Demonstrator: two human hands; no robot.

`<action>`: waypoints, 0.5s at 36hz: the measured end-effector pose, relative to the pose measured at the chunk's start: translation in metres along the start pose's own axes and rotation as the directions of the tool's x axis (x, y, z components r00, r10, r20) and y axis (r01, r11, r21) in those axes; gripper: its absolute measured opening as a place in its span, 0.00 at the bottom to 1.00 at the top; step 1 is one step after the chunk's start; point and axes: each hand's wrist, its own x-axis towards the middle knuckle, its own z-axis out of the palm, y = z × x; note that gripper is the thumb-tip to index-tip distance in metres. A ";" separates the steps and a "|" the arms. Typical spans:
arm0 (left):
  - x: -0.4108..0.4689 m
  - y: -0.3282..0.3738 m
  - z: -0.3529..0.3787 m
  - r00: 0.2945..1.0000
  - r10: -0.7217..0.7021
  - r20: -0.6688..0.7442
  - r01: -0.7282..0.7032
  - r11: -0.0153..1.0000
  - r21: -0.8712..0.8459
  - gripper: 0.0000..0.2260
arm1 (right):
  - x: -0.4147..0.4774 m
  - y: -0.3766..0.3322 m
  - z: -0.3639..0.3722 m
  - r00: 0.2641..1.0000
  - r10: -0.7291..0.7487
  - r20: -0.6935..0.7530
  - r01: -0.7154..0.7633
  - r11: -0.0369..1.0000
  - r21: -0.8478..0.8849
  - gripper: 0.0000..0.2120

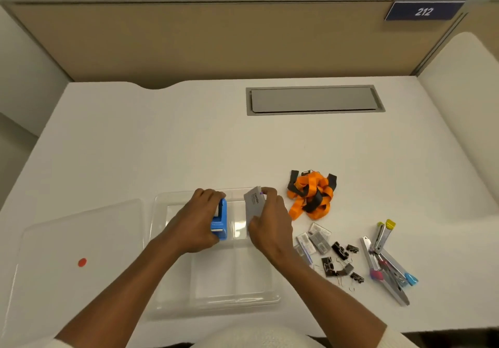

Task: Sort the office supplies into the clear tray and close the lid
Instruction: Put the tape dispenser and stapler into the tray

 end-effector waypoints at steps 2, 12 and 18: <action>0.001 -0.004 -0.002 1.000 -0.029 0.003 0.029 0.999 -0.021 0.43 | -0.003 -0.001 0.006 1.000 -0.023 -0.004 0.022 0.997 -0.071 0.35; 0.007 -0.007 -0.001 0.989 -0.077 0.123 0.075 0.997 0.019 0.45 | -0.006 -0.002 0.019 0.992 -0.123 -0.008 0.116 0.958 -0.263 0.40; 0.007 0.001 0.002 0.988 -0.106 0.116 0.100 0.993 0.056 0.34 | -0.009 0.008 0.027 0.971 -0.238 0.027 0.223 0.856 -0.466 0.29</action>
